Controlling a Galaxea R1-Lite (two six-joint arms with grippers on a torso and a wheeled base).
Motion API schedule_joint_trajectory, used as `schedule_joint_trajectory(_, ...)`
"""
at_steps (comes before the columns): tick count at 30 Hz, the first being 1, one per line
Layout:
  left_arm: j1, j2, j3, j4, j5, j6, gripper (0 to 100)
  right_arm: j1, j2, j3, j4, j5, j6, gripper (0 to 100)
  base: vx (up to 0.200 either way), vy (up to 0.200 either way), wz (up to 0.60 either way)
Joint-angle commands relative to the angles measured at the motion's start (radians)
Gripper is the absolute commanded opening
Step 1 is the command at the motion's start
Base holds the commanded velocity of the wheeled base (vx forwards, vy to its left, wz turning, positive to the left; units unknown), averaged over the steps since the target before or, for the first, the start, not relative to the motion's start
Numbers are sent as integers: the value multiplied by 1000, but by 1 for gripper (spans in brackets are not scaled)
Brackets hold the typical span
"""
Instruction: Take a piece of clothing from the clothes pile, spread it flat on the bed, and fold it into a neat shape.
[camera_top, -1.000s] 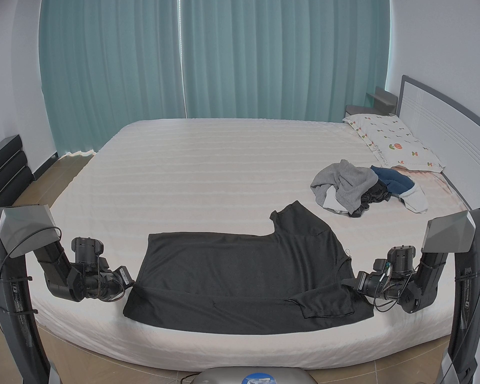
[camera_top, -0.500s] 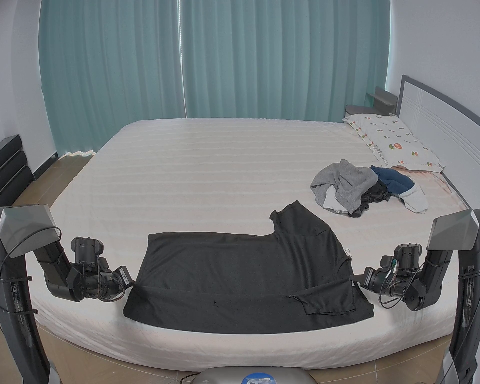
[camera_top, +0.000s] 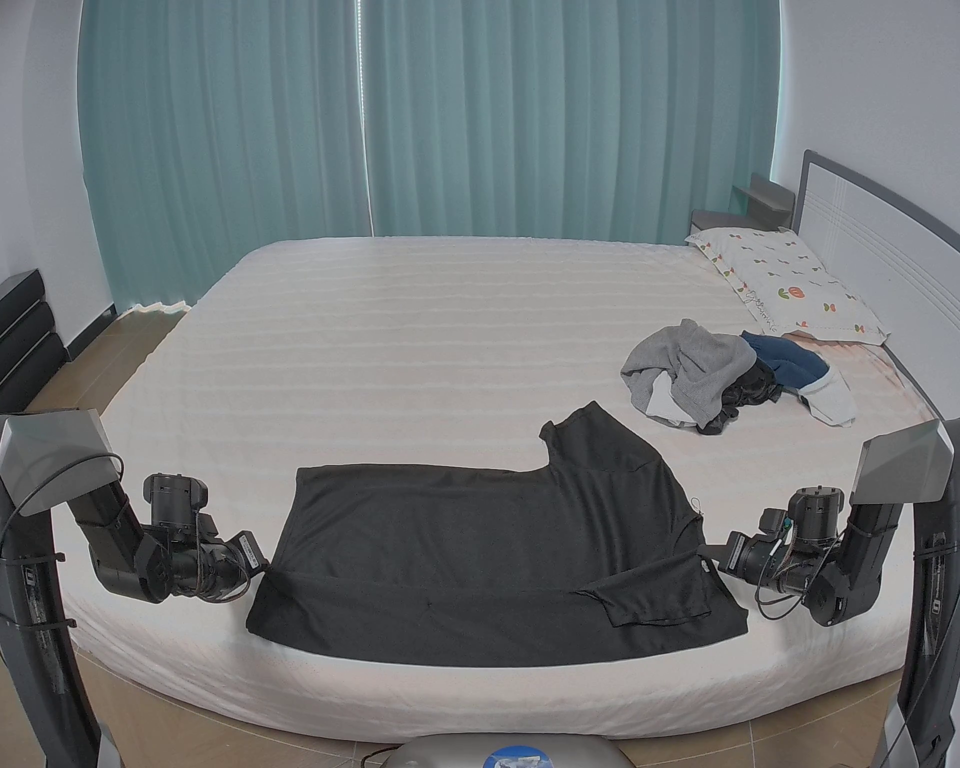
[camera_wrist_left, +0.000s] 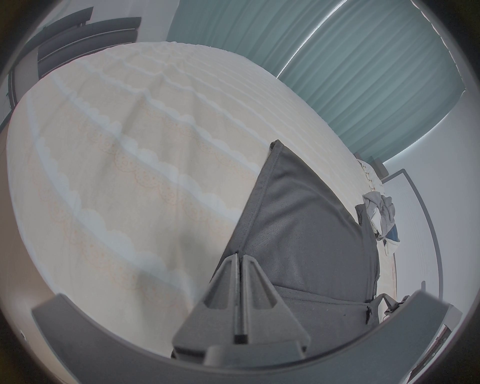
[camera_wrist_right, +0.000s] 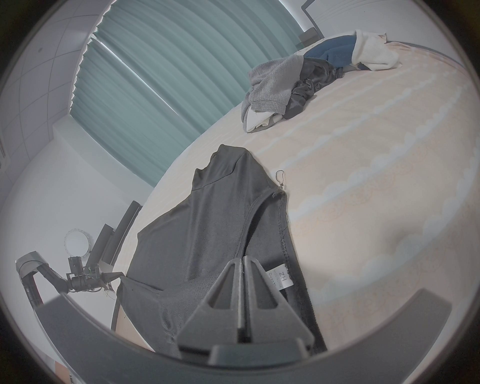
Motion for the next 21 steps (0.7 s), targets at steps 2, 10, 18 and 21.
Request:
schedule_joint_trajectory(2, -1, 0, 0, 0, 1, 1, 100, 3, 8, 0, 0, 2, 0, 100, 0, 0, 0)
schedule_joint_trajectory(10, 6, -3, -17, 6, -6, -12, 100, -6, -29, 9, -25, 3, 50, 100, 0, 0, 0)
schedule_joint_trajectory(18, -6, -50, -8, 6, -6, -52, 100, 0, -39, 35, -77, 3, 109, 100, 0, -50, 0)
schedule_joint_trajectory(21, -20, -59, -3, 5, -5, -58, 100, 2, -36, 38, -78, 3, 109, 100, 0, -200, 0)
